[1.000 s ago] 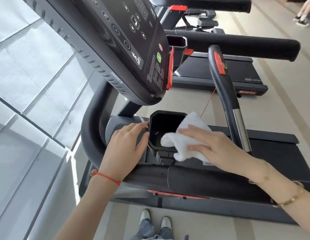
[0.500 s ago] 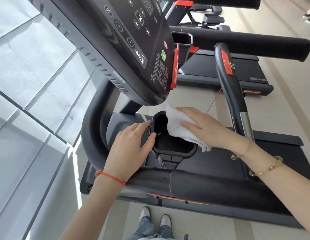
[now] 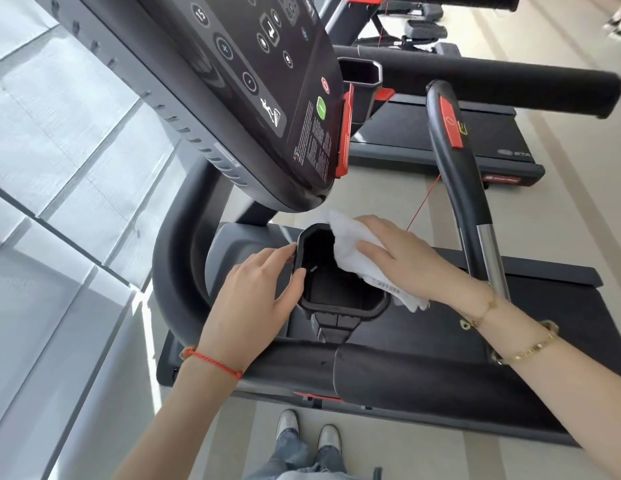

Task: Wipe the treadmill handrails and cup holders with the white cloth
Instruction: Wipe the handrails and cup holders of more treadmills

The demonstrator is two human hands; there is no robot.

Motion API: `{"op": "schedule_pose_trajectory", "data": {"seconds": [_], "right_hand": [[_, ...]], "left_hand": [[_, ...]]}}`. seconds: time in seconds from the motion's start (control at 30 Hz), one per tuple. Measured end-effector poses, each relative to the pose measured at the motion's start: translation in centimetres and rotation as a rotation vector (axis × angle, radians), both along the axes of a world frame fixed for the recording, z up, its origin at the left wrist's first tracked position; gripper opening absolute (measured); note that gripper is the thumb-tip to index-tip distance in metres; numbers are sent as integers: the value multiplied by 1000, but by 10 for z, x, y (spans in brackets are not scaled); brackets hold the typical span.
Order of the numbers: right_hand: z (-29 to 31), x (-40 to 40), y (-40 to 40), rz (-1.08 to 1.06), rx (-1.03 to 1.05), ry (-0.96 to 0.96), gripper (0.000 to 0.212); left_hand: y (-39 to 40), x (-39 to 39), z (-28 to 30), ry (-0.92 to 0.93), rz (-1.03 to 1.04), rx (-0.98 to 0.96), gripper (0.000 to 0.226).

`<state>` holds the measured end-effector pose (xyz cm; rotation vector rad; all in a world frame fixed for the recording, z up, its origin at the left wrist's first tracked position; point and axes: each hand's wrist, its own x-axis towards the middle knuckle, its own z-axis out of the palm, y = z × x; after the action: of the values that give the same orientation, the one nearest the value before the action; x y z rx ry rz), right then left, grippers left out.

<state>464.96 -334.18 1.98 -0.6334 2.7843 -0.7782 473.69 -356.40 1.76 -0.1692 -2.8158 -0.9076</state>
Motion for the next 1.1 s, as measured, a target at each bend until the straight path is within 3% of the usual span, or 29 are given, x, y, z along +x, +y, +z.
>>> {"op": "schedule_pose_trajectory", "data": {"seconds": [0.1, 0.27, 0.43, 0.57, 0.63, 0.9, 1.1], "right_hand": [[0, 7, -1, 39, -12, 47, 42], [14, -20, -42, 214, 181, 96, 38], [7, -1, -22, -17, 25, 16, 39], [-2, 51, -12, -287, -308, -231, 60], [-5, 69, -16, -340, -376, -269, 65], [12, 15, -14, -230, -157, -236, 44], [-7, 59, -2, -241, -217, -253, 64]], "left_hand": [[1, 0, 0, 2, 4, -11, 42], [1, 0, 0, 5, -3, -23, 42], [0, 0, -1, 2, -5, -12, 44], [-1, 0, -2, 2, -11, -16, 44], [0, 0, -2, 4, -13, -17, 45], [1, 2, 0, 18, -8, -26, 42], [1, 1, -1, 27, -5, -18, 42]]}}
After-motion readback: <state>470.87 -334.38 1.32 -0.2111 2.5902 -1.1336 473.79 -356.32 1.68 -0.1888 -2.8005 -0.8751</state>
